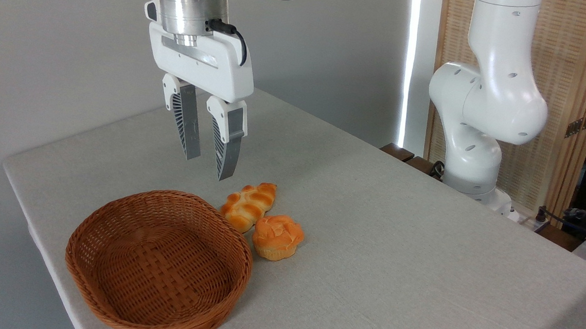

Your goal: Put bread into the basket

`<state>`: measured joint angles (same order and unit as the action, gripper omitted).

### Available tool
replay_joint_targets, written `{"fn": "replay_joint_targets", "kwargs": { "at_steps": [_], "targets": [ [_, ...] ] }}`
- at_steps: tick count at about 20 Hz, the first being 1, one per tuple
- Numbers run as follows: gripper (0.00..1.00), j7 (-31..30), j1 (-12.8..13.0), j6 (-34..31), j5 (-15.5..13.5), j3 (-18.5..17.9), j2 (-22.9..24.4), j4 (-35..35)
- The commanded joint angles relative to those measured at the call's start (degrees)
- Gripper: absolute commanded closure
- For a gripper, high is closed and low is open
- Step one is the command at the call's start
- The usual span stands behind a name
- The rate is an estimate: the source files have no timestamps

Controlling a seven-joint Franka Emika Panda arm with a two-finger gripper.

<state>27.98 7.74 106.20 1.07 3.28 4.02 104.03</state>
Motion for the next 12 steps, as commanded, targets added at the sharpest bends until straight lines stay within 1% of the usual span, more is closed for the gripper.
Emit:
{"fn": "replay_joint_targets", "kwargs": {
  "at_steps": [1, 4, 12],
  "targets": [
    [0.0, 0.1, -3.1, -1.2, -1.2, 2.4, 0.4, -0.5],
    [0.0, 0.1, -6.1, -1.3, -1.5, 5.6, 0.3, -0.5],
    [0.0, 0.2, -6.2, -1.4, -1.5, 5.4, 0.3, -0.5]
  ]
}}
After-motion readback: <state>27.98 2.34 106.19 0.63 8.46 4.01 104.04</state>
